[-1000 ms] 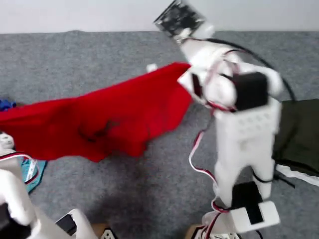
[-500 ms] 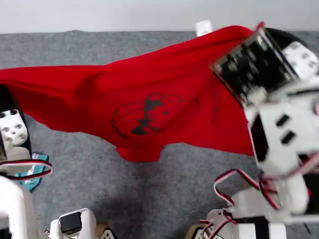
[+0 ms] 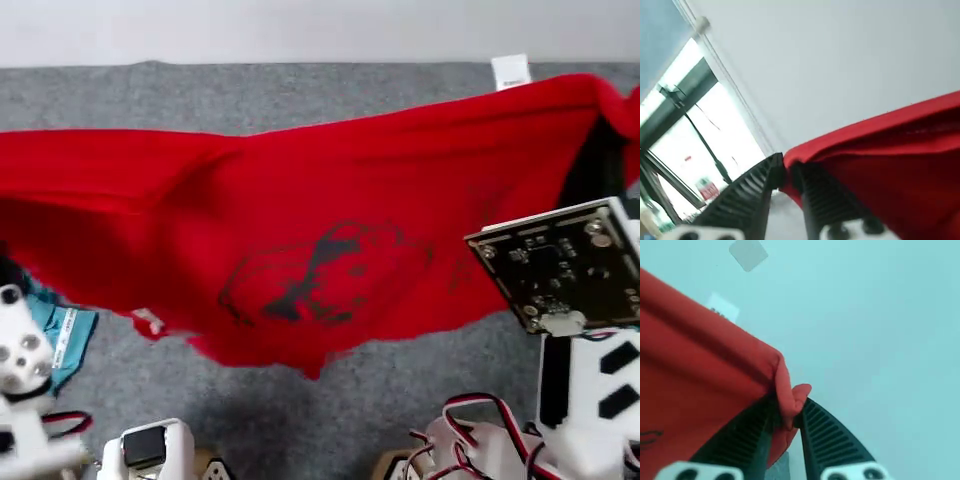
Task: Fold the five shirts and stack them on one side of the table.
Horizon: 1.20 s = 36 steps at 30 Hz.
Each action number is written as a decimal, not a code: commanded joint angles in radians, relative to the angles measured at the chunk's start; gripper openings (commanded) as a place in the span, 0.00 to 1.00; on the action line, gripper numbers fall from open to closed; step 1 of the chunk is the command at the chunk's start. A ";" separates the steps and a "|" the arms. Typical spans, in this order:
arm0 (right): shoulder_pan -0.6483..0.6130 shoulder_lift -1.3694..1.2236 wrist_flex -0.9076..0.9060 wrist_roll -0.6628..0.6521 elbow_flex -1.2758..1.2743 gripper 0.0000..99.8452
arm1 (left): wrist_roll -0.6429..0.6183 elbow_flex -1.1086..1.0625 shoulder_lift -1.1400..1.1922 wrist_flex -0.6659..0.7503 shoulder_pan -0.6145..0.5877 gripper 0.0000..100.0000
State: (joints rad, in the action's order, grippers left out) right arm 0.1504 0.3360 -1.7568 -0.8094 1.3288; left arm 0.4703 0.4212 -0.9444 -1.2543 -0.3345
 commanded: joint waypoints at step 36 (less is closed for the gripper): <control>0.022 0.610 0.097 -0.163 -1.037 0.01 | 0.180 0.137 0.147 -0.155 -0.120 0.00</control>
State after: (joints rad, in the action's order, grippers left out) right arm 0.1550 0.9897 -1.7200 -0.9597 0.3775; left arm 0.6406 0.6483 -0.8646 -1.4062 -0.4419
